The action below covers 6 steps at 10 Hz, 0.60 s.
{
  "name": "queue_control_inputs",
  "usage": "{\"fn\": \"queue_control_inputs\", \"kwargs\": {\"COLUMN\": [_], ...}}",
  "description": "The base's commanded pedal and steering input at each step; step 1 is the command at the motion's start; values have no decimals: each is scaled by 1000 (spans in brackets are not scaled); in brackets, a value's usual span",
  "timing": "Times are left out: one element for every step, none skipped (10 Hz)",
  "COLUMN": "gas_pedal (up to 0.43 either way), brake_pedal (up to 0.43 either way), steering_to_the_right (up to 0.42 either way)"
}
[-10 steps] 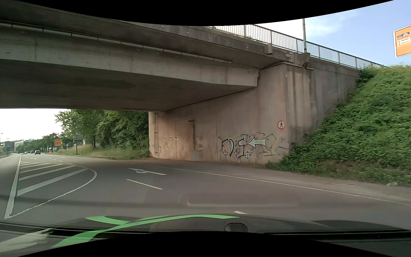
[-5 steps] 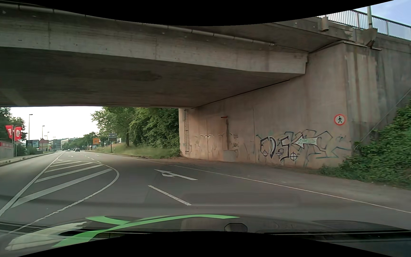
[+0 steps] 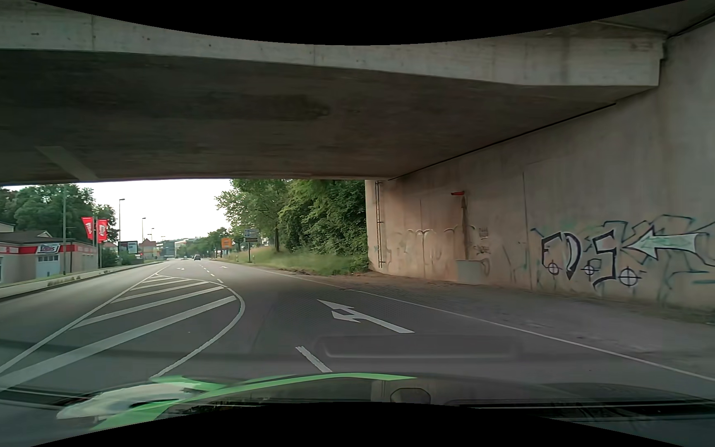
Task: Follow the waypoints while adhering to traffic rules and regulations
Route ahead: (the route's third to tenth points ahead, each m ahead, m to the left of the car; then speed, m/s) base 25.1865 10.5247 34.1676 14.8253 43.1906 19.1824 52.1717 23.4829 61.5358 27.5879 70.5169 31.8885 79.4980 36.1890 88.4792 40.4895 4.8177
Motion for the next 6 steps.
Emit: {"fn": "queue_control_inputs", "kwargs": {"gas_pedal": [240,240,248,248,248,260], "brake_pedal": [0,0,0,0,0,0], "steering_to_the_right": [-250,-241,-233,-217,-204,-194]}}
